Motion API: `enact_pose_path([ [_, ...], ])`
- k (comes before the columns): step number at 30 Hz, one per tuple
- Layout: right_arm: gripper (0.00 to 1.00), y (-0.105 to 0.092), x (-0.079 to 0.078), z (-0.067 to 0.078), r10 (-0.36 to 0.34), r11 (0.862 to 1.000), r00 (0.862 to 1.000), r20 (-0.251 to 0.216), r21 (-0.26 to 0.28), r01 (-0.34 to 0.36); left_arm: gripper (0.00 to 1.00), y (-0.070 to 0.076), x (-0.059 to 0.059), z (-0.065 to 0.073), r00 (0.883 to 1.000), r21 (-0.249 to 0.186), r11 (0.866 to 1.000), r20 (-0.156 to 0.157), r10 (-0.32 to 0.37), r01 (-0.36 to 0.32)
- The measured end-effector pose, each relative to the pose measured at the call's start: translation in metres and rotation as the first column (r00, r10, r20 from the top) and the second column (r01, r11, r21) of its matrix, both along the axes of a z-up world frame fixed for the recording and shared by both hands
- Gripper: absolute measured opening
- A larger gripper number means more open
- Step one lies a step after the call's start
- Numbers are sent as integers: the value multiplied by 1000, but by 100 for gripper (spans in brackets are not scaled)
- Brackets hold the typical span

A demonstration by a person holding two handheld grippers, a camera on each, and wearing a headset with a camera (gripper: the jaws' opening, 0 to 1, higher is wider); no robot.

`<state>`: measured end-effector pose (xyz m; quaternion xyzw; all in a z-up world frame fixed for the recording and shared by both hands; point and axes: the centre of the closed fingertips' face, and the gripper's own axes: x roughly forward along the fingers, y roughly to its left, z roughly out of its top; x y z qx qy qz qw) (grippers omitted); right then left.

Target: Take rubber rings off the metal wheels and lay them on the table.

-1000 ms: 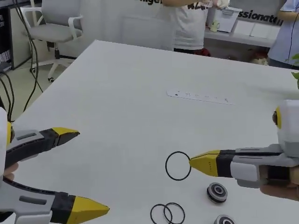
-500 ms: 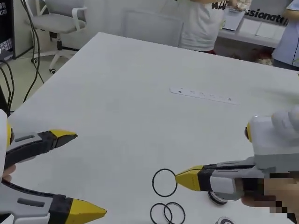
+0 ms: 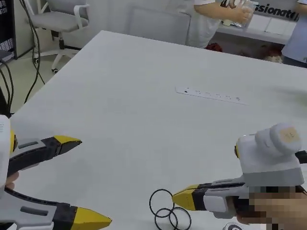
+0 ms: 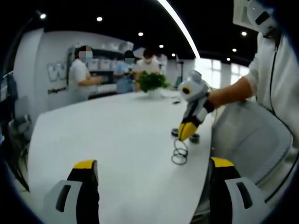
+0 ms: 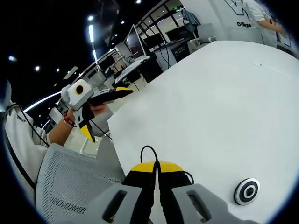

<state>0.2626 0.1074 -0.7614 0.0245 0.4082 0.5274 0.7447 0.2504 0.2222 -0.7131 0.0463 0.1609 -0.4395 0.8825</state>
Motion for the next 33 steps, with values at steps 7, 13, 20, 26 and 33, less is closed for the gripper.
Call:
enact_pose_path([
  [7,0,-3,-1,-9,-8,1000,1000,-19,-11,8,100,-2,0,-3,1000,6,1000,-9,-5,5],
  [13,0,-4,-1,-13,-9,1000,1000,-28,-16,9,100,-2,1,-3,1000,5,1000,-8,-3,3],
  [20,0,-5,0,-16,-14,1000,999,-33,-18,14,100,-1,1,-4,1000,6,1000,-11,-2,2],
  [26,0,-6,0,-19,-21,1000,999,-35,-22,20,100,0,1,-6,1000,7,1000,-14,0,1],
  [33,0,-7,1,-21,-27,999,999,-33,-29,26,100,0,3,-6,1000,8,1000,-13,1,-1],
])
